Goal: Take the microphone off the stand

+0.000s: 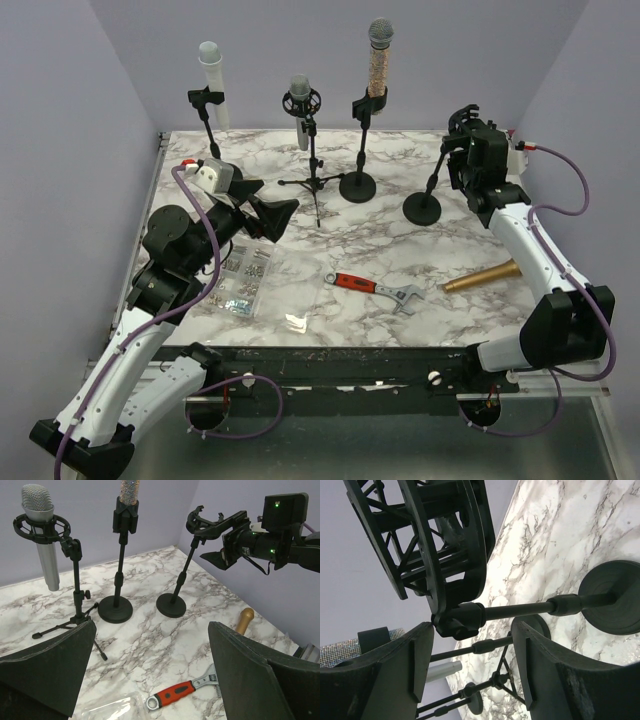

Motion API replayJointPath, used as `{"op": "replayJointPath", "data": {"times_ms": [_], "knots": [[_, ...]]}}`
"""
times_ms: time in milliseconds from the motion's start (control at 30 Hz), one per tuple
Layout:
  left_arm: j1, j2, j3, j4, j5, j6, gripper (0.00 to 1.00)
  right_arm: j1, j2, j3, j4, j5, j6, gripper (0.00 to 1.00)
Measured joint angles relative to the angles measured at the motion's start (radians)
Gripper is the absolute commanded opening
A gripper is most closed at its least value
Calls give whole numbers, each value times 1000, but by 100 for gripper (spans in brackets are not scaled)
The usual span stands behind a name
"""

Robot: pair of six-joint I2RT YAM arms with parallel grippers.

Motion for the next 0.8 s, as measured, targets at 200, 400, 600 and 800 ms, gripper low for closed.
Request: {"op": "replayJointPath", "data": {"times_ms": [200, 400, 600, 800], "knots": [[-5, 0, 0, 0, 0, 0, 99, 2, 11, 3, 5, 13, 7, 71], [-6, 0, 0, 0, 0, 0, 99, 2, 14, 10, 3, 34, -3, 75], [-6, 0, 0, 0, 0, 0, 98, 2, 11, 10, 5, 69, -22, 74], [-6, 0, 0, 0, 0, 0, 98, 2, 11, 5, 11, 71, -20, 73]]}}
